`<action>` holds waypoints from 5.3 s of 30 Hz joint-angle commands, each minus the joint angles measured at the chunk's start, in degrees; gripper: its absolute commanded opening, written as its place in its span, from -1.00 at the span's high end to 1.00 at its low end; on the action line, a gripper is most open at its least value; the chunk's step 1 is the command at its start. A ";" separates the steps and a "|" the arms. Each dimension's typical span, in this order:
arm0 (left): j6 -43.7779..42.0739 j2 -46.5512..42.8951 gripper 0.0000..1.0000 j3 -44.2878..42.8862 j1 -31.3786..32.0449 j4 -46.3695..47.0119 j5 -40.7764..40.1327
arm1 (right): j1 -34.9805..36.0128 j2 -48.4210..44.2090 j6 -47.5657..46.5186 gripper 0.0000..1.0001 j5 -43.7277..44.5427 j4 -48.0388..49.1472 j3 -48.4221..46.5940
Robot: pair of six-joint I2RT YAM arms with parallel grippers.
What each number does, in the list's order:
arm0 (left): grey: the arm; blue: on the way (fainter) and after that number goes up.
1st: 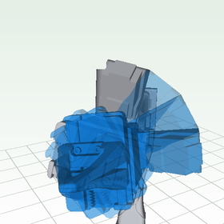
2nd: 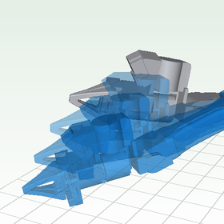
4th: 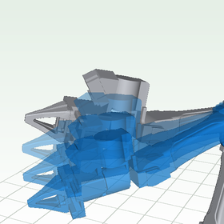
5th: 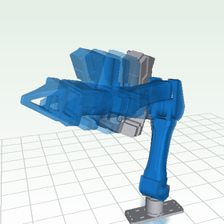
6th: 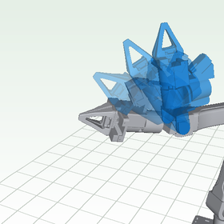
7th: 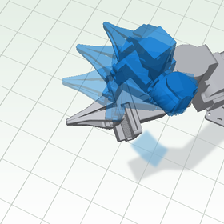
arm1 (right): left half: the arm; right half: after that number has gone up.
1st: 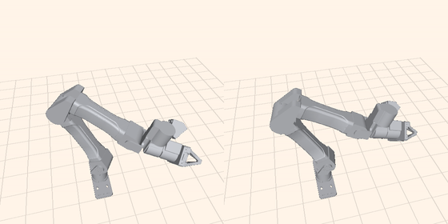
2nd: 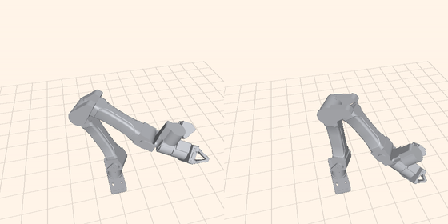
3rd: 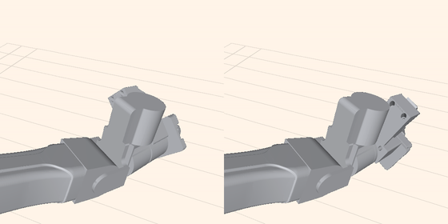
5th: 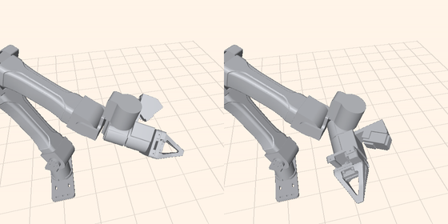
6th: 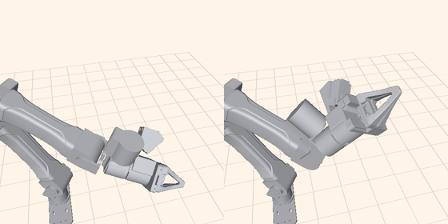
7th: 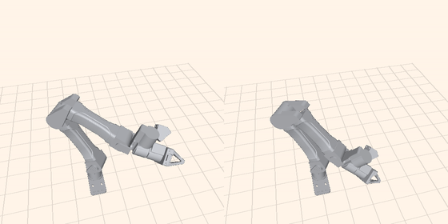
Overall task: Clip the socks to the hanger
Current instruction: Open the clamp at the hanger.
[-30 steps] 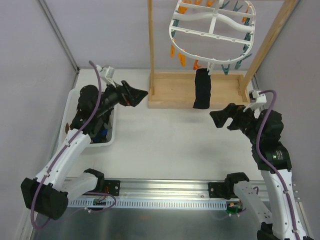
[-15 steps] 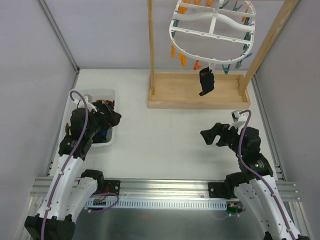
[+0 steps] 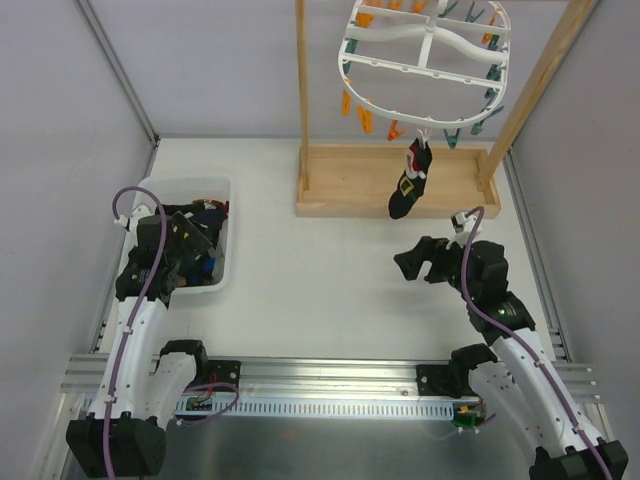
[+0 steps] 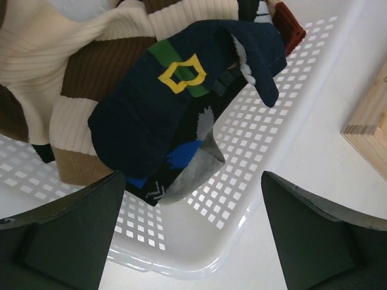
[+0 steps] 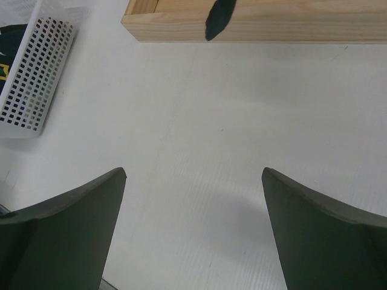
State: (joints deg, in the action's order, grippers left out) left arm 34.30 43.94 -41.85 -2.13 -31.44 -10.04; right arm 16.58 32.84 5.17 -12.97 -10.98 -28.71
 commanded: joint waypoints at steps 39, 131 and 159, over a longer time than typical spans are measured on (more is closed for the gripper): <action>-9.25 10.98 -0.60 -5.70 17.51 53.23 43.53 | 9.70 35.89 -3.50 -0.04 15.23 -2.91 -56.72; 23.53 63.64 1.00 -48.78 38.43 108.70 49.42 | 5.75 33.08 -5.35 0.64 -4.08 1.23 -55.93; -17.43 53.26 0.92 -32.95 48.19 101.67 33.93 | 5.22 29.65 8.02 0.06 15.79 -6.33 -55.75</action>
State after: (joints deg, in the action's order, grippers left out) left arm 20.56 99.26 -74.78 44.97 66.65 20.67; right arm 21.98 63.68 12.64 0.91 -19.70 -84.18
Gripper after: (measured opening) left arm 0.225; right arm 0.511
